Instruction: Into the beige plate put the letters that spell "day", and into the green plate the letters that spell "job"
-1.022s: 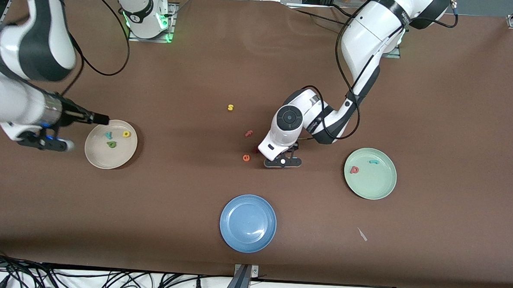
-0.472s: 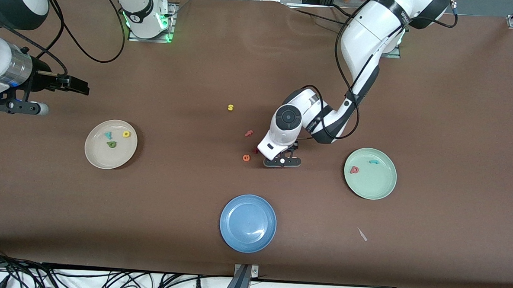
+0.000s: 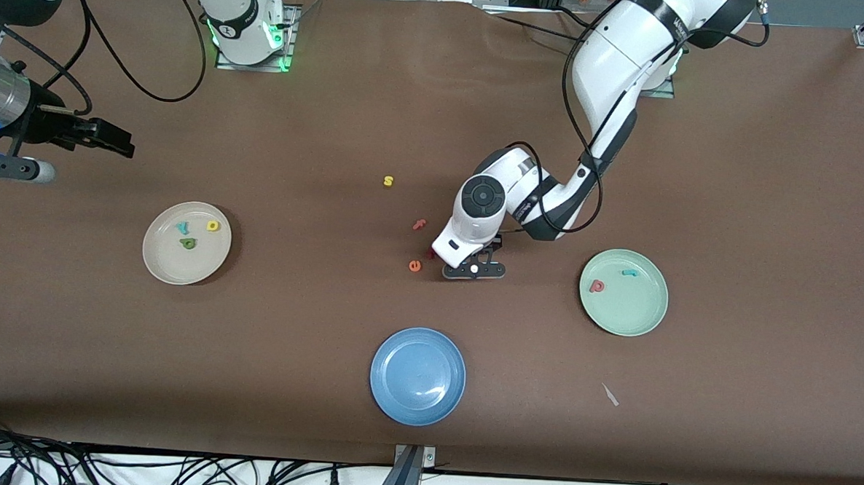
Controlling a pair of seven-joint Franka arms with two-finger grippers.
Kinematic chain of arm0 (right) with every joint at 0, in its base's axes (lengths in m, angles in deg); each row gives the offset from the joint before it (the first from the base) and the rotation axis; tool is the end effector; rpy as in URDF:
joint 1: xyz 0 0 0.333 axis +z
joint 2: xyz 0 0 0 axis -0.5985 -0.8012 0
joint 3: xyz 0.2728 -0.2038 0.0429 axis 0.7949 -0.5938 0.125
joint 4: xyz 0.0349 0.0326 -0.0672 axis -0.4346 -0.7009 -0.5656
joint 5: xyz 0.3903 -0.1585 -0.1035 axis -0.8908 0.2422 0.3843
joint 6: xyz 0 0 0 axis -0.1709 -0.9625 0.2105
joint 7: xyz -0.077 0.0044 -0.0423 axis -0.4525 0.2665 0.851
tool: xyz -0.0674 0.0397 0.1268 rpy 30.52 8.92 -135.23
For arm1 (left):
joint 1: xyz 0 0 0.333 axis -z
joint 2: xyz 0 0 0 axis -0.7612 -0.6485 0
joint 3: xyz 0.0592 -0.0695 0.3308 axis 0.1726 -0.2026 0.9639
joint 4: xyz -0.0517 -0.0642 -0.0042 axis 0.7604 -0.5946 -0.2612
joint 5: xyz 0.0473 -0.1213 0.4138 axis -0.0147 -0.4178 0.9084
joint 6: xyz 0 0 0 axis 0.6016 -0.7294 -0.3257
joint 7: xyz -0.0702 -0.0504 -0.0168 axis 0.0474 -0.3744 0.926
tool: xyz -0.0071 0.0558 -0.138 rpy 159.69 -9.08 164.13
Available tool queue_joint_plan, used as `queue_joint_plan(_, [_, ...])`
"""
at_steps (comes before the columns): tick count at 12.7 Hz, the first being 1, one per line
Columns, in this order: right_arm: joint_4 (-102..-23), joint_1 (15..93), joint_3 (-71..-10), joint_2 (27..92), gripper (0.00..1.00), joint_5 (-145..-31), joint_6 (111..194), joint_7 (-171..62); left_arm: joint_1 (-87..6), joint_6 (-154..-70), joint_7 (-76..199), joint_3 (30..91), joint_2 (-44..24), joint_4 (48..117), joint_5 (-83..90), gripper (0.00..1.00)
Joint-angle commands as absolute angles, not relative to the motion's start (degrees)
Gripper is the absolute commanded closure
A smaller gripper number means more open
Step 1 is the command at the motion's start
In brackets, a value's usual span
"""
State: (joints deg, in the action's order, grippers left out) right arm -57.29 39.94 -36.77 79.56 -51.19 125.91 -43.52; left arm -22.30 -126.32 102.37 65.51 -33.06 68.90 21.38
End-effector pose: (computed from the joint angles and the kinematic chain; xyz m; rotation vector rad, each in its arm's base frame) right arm 0.5994 0.0132 0.5402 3.1236 -0.1234 -0.2322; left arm 0.5943 -0.4707 0.1201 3.1167 0.1352 -0.1021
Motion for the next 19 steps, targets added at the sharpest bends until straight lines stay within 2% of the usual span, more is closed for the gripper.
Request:
queue_joint_plan(1, [-58.86, 38.69, -35.55, 81.41, 0.0, -50.61, 125.71, -44.88, -21.62, -125.62, 103.85, 65.59, -32.73, 70.48, 22.27, 0.63])
queue_joint_plan(5, [-58.34, 38.87, -35.63, 81.15, 0.0, -50.61, 124.12, -46.02, -21.18, -125.62, 103.76, 65.59, -32.81, 70.91, 22.27, 0.67])
queue_joint_plan(8, [-58.25, 39.39, -35.63, 80.97, 0.0, -50.17, 124.47, -45.94, -21.18, -125.53, 103.58, 65.59, -32.99, 70.92, 22.71, 0.95])
queue_joint_plan(9, [-58.25, 40.01, -35.63, 80.8, 0.0, -50.0, 124.39, -45.94, -21.27, -125.53, 103.5, 65.68, -32.99, 70.92, 22.71, 1.0])
queue_joint_plan(12, [-58.16, 40.01, -35.55, 80.62, 0.0, -50.0, 124.12, -45.85, -22.23, -123.61, 103.32, 65.59, -32.03, 70.22, 22.71, 1.0])
queue_joint_plan(16, [-57.2, 39.92, -35.63, 80.62, 0.0, -50.61, 123.86, -45.94, -25.74, -116.32, 98.35, 65.94, -26.59, 69.77, 22.89, 1.0])
queue_joint_plan(19, [-52.55, 39.92, -35.63, 78.87, 0.0, -50.0, 118.42, -46.29, -31.1, -113.15, 87.97, 65.68, -23.07, 69.77, 22.71, 0.99])
